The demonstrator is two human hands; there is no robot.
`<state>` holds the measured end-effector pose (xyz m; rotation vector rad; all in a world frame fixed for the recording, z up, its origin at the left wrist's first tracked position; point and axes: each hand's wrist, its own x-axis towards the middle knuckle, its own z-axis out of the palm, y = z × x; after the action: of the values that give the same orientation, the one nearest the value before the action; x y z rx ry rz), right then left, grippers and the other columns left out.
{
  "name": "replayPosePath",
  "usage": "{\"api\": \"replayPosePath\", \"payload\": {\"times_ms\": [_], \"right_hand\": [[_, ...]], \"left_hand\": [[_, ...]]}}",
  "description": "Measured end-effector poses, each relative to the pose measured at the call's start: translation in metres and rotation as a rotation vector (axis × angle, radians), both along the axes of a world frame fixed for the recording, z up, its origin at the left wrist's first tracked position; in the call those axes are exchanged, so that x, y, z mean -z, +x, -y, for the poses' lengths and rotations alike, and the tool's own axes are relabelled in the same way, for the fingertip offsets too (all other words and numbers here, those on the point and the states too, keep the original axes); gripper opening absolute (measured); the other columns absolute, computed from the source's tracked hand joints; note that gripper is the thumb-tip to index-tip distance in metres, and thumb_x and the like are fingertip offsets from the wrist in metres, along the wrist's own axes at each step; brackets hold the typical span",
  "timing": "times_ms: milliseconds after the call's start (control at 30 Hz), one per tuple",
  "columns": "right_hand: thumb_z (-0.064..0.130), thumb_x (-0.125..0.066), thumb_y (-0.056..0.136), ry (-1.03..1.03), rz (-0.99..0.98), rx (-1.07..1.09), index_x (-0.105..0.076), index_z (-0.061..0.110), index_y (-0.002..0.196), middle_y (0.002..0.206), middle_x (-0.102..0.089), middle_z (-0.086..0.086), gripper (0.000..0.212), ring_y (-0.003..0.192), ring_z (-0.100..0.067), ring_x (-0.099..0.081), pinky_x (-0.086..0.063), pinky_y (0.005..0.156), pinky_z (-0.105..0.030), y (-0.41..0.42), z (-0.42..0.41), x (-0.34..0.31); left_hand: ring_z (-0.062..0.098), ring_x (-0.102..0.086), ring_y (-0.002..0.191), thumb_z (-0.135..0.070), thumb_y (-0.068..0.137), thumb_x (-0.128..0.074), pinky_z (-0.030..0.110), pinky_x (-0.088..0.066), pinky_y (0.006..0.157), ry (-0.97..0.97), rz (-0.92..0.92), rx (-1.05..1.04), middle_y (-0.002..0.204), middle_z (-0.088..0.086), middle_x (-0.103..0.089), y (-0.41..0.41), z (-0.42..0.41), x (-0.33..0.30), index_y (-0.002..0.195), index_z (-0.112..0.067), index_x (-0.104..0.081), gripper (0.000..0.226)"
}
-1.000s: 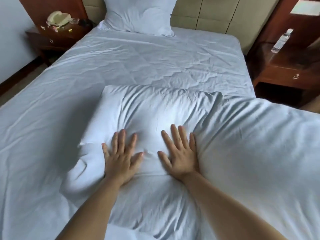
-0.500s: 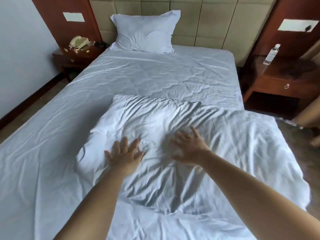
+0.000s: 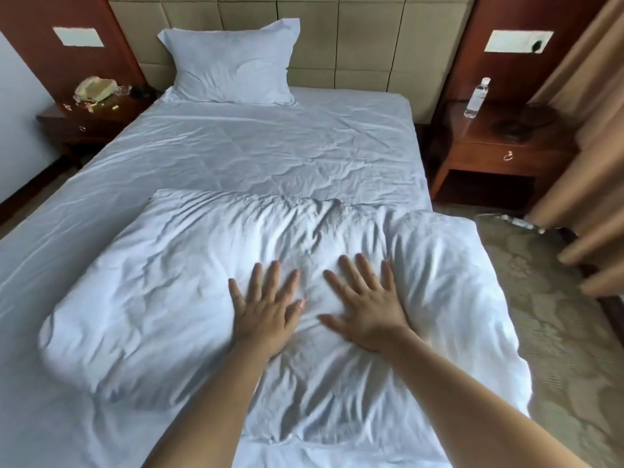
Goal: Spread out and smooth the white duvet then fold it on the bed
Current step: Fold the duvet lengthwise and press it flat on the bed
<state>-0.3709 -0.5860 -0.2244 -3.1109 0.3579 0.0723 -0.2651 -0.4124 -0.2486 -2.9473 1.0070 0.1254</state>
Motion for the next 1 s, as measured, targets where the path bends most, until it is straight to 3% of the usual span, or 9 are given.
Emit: {"api": "replayPosePath", "payload": {"times_ms": [167, 233, 300, 367, 433, 600, 733, 867, 1000], "right_hand": [[0.072, -0.021, 0.089, 0.146, 0.118, -0.006, -0.043, 0.029, 0.142, 0.152, -0.033, -0.007, 0.072, 0.142, -0.030, -0.026, -0.008, 0.112, -0.057, -0.001, -0.006, 0.062], [0.073, -0.010, 0.089, 0.123, 0.051, 0.019, -0.039, 0.030, 0.144, 0.154, -0.031, -0.009, 0.075, 0.142, -0.029, -0.018, -0.005, 0.111, -0.056, 0.003, -0.008, 0.082], [0.075, -0.009, 0.086, 0.093, -0.047, 0.046, -0.014, 0.036, 0.151, 0.161, 0.001, -0.002, 0.076, 0.146, -0.025, 0.009, 0.010, 0.112, -0.053, 0.011, -0.008, 0.090], [0.076, -0.015, 0.085, 0.121, -0.192, 0.071, 0.004, 0.039, 0.150, 0.158, 0.022, 0.005, 0.078, 0.142, -0.022, 0.027, 0.022, 0.111, -0.051, 0.012, -0.008, 0.082], [0.075, -0.013, 0.086, 0.088, -0.171, 0.060, 0.004, 0.037, 0.151, 0.158, 0.020, 0.004, 0.077, 0.143, -0.021, 0.026, 0.026, 0.108, -0.050, 0.002, -0.010, 0.068], [0.066, -0.034, 0.084, 0.112, 0.132, 0.065, -0.046, 0.027, 0.142, 0.152, -0.034, -0.011, 0.070, 0.142, -0.032, -0.027, 0.024, 0.112, -0.045, -0.054, -0.015, 0.048], [0.064, -0.042, 0.084, 0.180, 0.256, 0.086, -0.044, 0.028, 0.142, 0.154, -0.030, -0.008, 0.068, 0.143, -0.029, -0.023, 0.011, 0.115, -0.049, -0.084, -0.026, 0.075], [0.065, -0.036, 0.084, 0.208, 0.192, 0.082, -0.038, 0.028, 0.145, 0.156, -0.023, -0.006, 0.071, 0.144, -0.027, -0.017, 0.014, 0.112, -0.051, -0.088, -0.024, 0.100], [0.073, -0.004, 0.075, 0.170, -0.026, 0.096, 0.000, 0.037, 0.151, 0.157, 0.020, 0.001, 0.084, 0.145, -0.021, 0.020, 0.026, 0.104, -0.049, -0.089, -0.024, 0.082]], "left_hand": [[0.032, -0.022, 0.144, -0.054, 0.089, -0.034, 0.068, -0.007, 0.109, -0.068, 0.134, 0.067, 0.155, 0.004, -0.031, -0.003, -0.002, 0.044, 0.144, -0.034, -0.033, 0.059], [0.033, -0.026, 0.143, -0.052, 0.088, -0.039, 0.069, -0.007, 0.109, -0.036, 0.179, 0.099, 0.153, 0.005, -0.035, -0.002, -0.002, 0.062, 0.140, -0.035, -0.043, 0.055], [0.033, -0.030, 0.141, -0.053, 0.088, -0.037, 0.069, -0.009, 0.108, 0.029, 0.141, 0.100, 0.151, 0.005, -0.038, -0.001, 0.000, 0.071, 0.137, -0.036, -0.050, 0.053], [0.032, -0.032, 0.140, -0.055, 0.088, -0.030, 0.069, -0.010, 0.107, 0.086, 0.095, 0.074, 0.150, 0.003, -0.039, -0.001, 0.000, 0.071, 0.136, -0.037, -0.050, 0.055], [0.030, -0.027, 0.142, -0.060, 0.087, -0.018, 0.068, -0.007, 0.107, 0.137, 0.053, 0.039, 0.153, 0.000, -0.034, -0.003, -0.004, 0.059, 0.140, -0.039, -0.043, 0.062], [0.025, 0.010, 0.147, -0.069, 0.067, 0.037, 0.063, 0.013, 0.107, 0.206, 0.094, 0.126, 0.157, -0.006, 0.016, -0.013, -0.029, 0.036, 0.145, -0.038, 0.013, 0.087], [0.030, -0.021, 0.144, -0.064, 0.093, -0.002, 0.065, -0.009, 0.110, 0.142, 0.058, 0.112, 0.156, 0.004, -0.025, -0.036, -0.045, 0.051, 0.151, -0.034, -0.010, 0.066], [0.030, -0.020, 0.145, -0.064, 0.093, 0.000, 0.061, -0.001, 0.112, 0.152, 0.004, 0.113, 0.157, 0.005, -0.022, -0.045, -0.049, 0.066, 0.151, -0.033, -0.011, 0.066], [0.030, -0.017, 0.146, -0.063, 0.088, 0.013, 0.059, -0.005, 0.112, 0.226, -0.027, 0.103, 0.159, 0.003, -0.017, -0.066, -0.056, 0.045, 0.148, -0.033, -0.017, 0.074]]}}
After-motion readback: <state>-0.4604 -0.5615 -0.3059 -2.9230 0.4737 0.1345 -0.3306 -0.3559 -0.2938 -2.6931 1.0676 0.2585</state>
